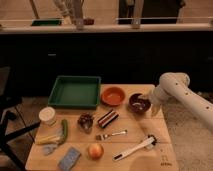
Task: Stack bowls into tray
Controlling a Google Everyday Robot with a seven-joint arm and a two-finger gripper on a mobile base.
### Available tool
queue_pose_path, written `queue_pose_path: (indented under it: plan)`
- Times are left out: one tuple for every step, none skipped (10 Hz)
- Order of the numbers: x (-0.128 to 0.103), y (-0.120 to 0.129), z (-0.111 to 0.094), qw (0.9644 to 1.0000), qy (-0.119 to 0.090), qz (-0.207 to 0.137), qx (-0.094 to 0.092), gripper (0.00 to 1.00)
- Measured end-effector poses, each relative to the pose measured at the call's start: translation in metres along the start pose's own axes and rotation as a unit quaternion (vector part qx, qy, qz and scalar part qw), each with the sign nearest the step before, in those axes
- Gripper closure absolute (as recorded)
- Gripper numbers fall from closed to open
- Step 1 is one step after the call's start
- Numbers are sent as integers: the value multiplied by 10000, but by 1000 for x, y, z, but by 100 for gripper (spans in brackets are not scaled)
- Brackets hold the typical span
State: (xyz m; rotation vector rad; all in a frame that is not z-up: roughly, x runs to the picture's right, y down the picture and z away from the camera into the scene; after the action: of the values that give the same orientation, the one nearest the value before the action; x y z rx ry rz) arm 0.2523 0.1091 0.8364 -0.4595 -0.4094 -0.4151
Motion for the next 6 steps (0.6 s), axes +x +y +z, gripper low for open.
queue_pose_path:
  plan:
    - [1,3,4,10000,-70,-4,14,20]
    - [0,4,8,9999,-141,-19,16,20]
    - [-2,6,13,9998,-204,-37,-6,20]
    - [-2,8,19,9997,-254,-50,-32,20]
    - [-2,10,23,9996,-284,-49,-53,20]
    - [-1,11,26,9995,-301,-44,-71,20]
